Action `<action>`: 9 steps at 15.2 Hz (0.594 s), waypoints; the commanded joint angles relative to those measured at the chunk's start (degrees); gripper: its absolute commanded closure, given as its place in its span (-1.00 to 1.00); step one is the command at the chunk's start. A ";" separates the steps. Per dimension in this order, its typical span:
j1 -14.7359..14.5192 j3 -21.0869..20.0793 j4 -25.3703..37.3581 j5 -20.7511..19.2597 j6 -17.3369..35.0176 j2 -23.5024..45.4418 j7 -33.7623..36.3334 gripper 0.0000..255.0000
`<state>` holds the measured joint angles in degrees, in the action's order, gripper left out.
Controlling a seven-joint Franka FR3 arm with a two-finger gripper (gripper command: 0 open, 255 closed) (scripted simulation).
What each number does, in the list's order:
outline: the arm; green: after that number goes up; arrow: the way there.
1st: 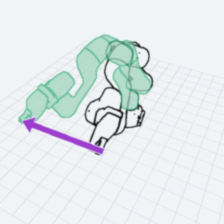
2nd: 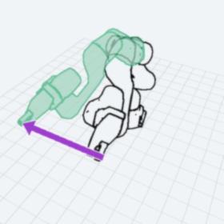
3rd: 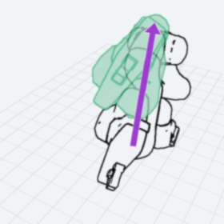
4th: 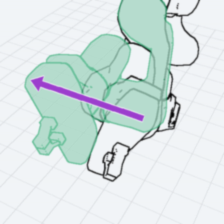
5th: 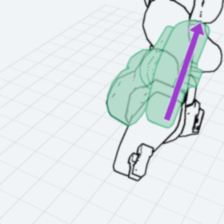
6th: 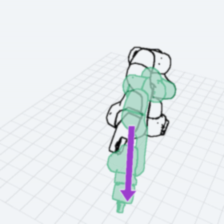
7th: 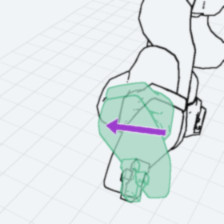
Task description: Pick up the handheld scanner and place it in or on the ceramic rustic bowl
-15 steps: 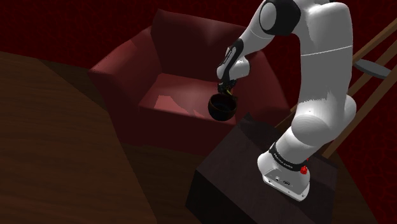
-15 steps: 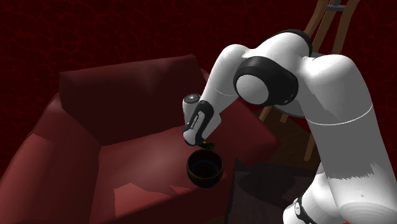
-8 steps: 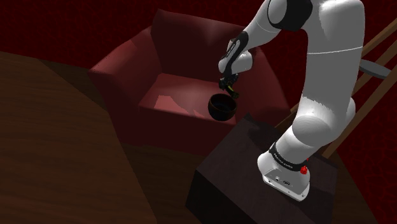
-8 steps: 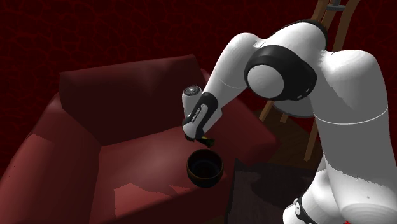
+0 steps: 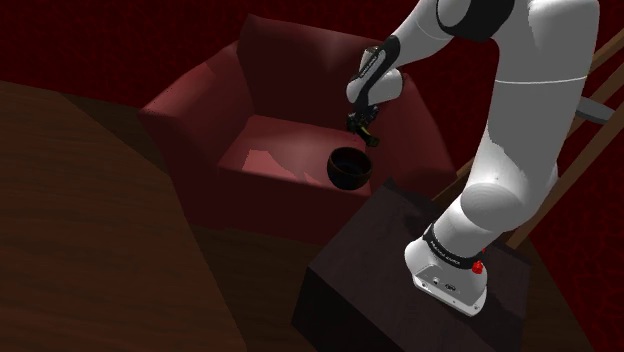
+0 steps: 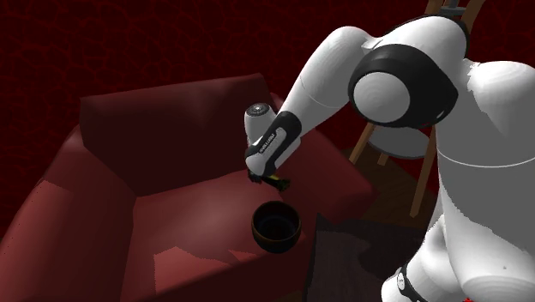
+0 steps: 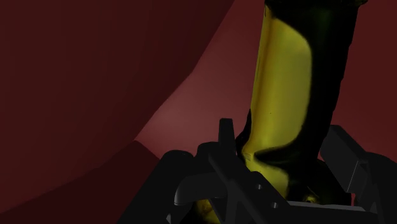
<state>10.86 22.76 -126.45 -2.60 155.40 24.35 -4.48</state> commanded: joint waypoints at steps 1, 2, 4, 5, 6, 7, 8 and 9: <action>-0.41 0.52 -0.14 -0.54 -1.21 -1.41 0.17 1.00; -0.62 0.76 -0.17 -0.82 -1.85 -2.09 0.26 1.00; -1.01 1.22 -0.19 -1.37 -3.13 -3.45 0.45 1.00; -1.20 1.44 -0.18 -1.66 -3.78 -4.12 0.55 1.00; -1.38 1.66 -0.16 -1.94 -4.44 -4.78 0.65 1.00; -1.56 1.86 -0.13 -2.23 -5.10 -5.44 0.74 1.00; -1.73 2.05 -0.09 -2.51 -5.77 -6.10 0.84 1.00; -1.89 2.23 -0.03 -2.80 -6.45 -6.74 0.94 1.00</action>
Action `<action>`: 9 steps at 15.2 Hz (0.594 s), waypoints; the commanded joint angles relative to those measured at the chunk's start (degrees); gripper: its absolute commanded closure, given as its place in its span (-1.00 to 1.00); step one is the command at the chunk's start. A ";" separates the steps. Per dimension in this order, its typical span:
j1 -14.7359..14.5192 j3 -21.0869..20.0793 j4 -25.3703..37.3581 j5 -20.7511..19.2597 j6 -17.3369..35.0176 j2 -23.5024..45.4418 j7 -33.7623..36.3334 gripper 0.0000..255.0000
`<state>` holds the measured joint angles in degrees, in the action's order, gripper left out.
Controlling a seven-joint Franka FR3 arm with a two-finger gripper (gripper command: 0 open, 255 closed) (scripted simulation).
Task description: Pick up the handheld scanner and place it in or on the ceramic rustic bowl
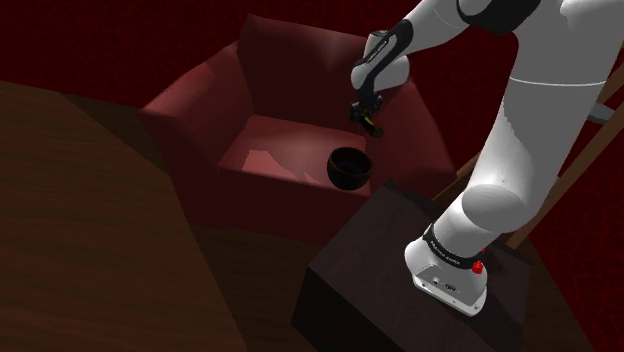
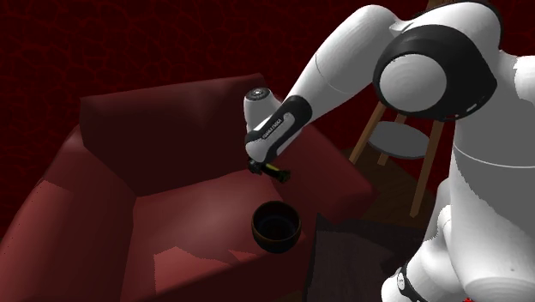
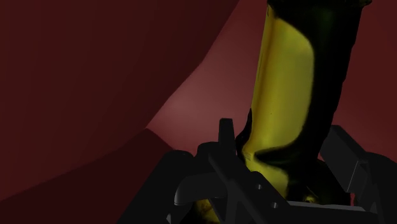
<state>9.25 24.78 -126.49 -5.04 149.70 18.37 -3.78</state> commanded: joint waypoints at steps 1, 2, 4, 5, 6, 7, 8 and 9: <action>-0.44 0.39 0.08 -0.65 -1.42 -1.40 0.35 1.00; -0.59 0.55 0.17 -0.92 -2.11 -2.03 0.44 1.00; -0.87 0.85 0.37 -1.48 -3.49 -3.28 0.63 1.00; -1.00 0.98 0.50 -1.75 -4.19 -3.89 0.72 1.00; -1.00 1.00 0.50 -1.77 -4.23 -3.93 0.72 1.00; -2.12 1.32 -1.72 -3.18 -3.83 -5.68 2.47 1.00; -3.21 1.61 -3.88 -4.66 -3.50 -7.43 4.31 1.00; -4.23 1.84 -5.97 -6.20 -3.24 -9.19 6.23 1.00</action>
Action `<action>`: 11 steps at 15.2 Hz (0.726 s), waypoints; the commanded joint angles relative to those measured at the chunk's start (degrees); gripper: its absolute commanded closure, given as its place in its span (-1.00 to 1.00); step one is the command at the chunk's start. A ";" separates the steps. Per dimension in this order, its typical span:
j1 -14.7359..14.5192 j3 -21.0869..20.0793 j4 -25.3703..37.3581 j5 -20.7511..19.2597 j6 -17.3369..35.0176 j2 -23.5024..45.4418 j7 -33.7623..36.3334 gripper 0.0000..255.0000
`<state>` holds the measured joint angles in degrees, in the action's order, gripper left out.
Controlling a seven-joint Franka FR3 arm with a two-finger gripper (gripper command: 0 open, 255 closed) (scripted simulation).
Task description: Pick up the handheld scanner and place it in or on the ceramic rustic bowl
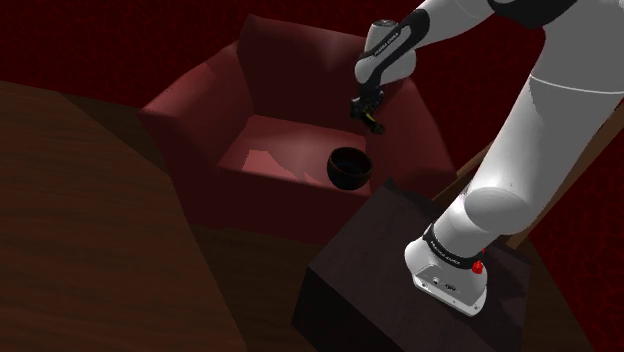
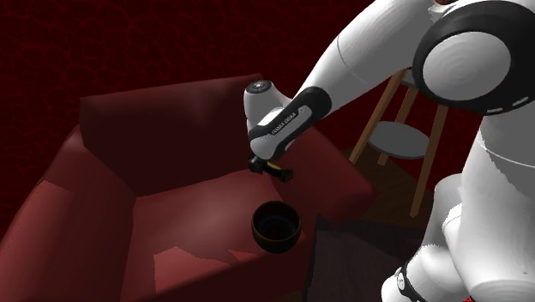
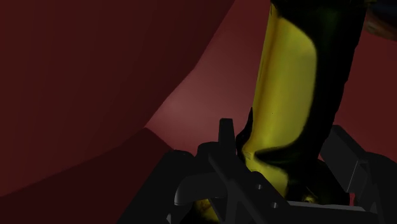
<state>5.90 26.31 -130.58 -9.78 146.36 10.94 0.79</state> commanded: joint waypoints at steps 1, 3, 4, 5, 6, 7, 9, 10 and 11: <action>-1.84 0.46 -3.90 -3.05 0.27 -3.52 3.64 1.00; -3.48 0.45 -7.77 -6.30 0.37 -7.03 7.78 1.00; -4.12 0.24 -9.61 -7.91 0.30 -8.78 9.89 1.00; -4.71 -0.06 -11.40 -9.46 0.16 -10.51 11.99 1.00; -5.19 -0.50 -13.14 -10.92 -0.05 -12.22 14.08 1.00; -5.57 -1.08 -14.83 -12.27 -0.32 -13.92 16.13 1.00; -6.22 -2.47 -18.07 -14.58 -1.01 -17.23 20.06 1.00; -6.55 -3.25 -19.62 -15.52 -1.42 -18.86 21.95 1.00; -7.14 -4.61 -22.05 -16.75 -2.17 -21.45 24.91 1.00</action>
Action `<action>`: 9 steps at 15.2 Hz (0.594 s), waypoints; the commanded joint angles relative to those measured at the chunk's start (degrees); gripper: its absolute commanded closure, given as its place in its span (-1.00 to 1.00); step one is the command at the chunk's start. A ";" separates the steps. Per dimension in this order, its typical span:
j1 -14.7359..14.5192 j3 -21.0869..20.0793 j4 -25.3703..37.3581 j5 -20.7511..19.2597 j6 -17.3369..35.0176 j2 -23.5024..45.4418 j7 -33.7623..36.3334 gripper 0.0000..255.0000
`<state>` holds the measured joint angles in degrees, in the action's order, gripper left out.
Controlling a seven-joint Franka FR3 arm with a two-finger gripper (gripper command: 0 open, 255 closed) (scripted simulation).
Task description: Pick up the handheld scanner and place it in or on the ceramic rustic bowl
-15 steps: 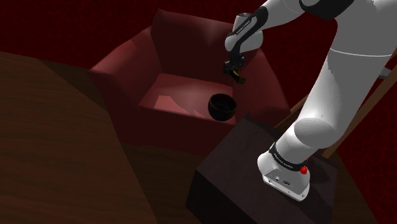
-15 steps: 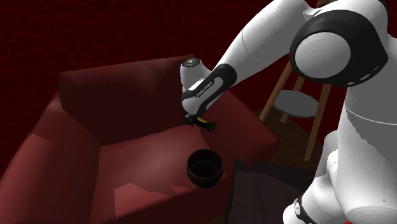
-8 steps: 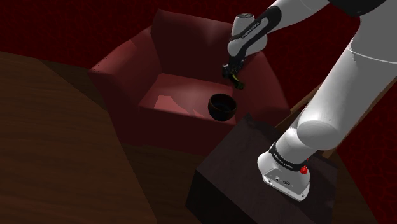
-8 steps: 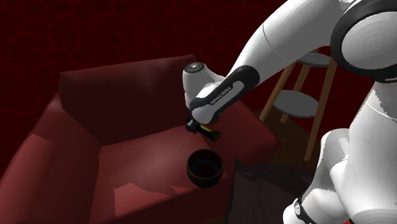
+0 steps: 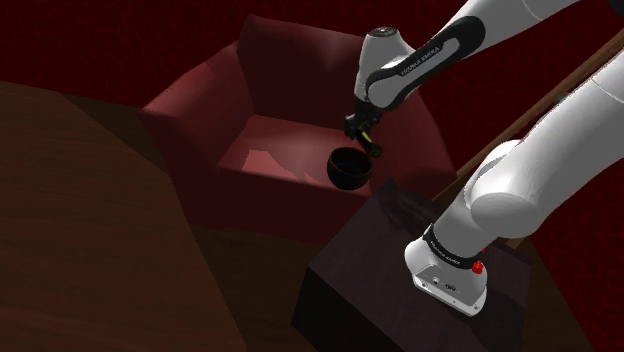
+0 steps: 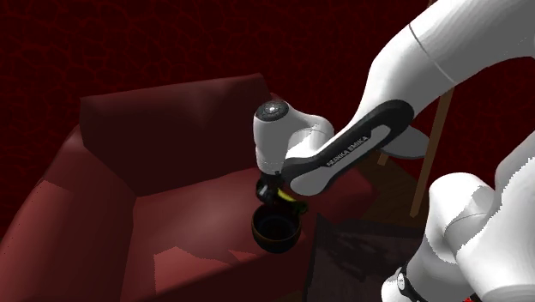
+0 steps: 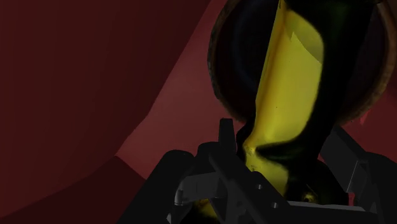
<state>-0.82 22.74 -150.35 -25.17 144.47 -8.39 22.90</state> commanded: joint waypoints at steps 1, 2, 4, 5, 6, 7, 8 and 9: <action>-0.25 -1.09 -2.46 -1.45 0.70 -1.30 2.98 1.00; -0.20 -1.03 -2.61 -1.59 1.68 -0.46 3.19 1.00; -0.13 -0.88 -2.88 -1.85 3.65 1.26 3.62 1.00; -0.10 -0.81 -2.98 -1.99 4.63 2.15 3.84 1.00; -0.06 -0.74 -3.08 -2.12 5.62 3.05 4.07 1.00; -0.03 -0.68 -3.15 -2.25 6.60 3.97 4.30 1.00; 0.00 -0.63 -3.21 -2.37 7.58 4.90 4.53 1.00; 0.04 -0.58 -3.26 -2.50 8.57 5.85 4.77 1.00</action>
<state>-0.82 22.10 -153.55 -27.52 151.99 -3.45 27.44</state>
